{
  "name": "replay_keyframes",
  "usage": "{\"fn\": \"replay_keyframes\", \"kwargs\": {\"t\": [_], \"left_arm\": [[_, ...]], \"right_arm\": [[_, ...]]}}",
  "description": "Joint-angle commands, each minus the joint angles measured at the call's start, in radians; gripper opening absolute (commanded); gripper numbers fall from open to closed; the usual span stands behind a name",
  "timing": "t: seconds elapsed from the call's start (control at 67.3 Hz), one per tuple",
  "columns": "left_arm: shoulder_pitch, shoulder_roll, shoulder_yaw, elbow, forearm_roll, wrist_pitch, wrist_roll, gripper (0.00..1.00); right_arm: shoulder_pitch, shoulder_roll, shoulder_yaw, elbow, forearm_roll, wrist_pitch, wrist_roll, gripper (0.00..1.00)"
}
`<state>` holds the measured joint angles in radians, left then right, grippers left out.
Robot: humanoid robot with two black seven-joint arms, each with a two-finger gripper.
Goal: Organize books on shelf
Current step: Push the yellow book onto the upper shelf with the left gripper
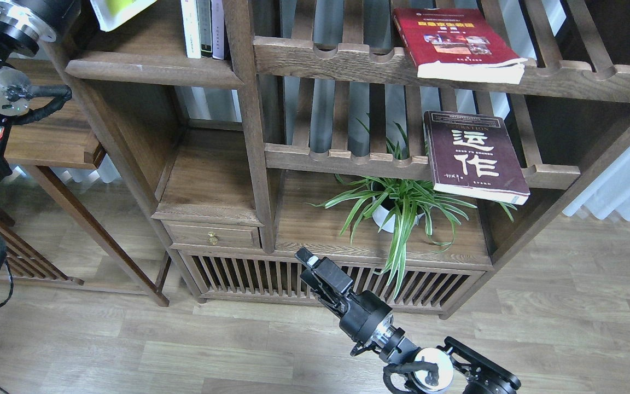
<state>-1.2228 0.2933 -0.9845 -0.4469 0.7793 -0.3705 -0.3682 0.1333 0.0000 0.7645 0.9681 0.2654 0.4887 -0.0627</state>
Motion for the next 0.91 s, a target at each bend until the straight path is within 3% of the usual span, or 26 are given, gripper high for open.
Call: {"fn": "replay_keyframes", "kwargs": {"t": [0.0, 0.609, 0.892], "left_arm": [[0.002, -0.002, 0.003, 0.002, 0.002, 0.002, 0.0, 0.05], [0.006, -0.042, 0.014, 0.024, 0.002, 0.027, -0.006, 0.06], [0.006, -0.051, 0.023, 0.037, 0.002, 0.028, -0.018, 0.15]], "right_arm": [[0.002, 0.0, -0.002, 0.001, 0.0, 0.0, 0.0, 0.98], [-0.003, 0.0, -0.002, 0.009, 0.0, 0.0, 0.001, 0.98], [-0.003, 0.0, 0.003, 0.009, 0.002, 0.0, 0.001, 0.98]]}}
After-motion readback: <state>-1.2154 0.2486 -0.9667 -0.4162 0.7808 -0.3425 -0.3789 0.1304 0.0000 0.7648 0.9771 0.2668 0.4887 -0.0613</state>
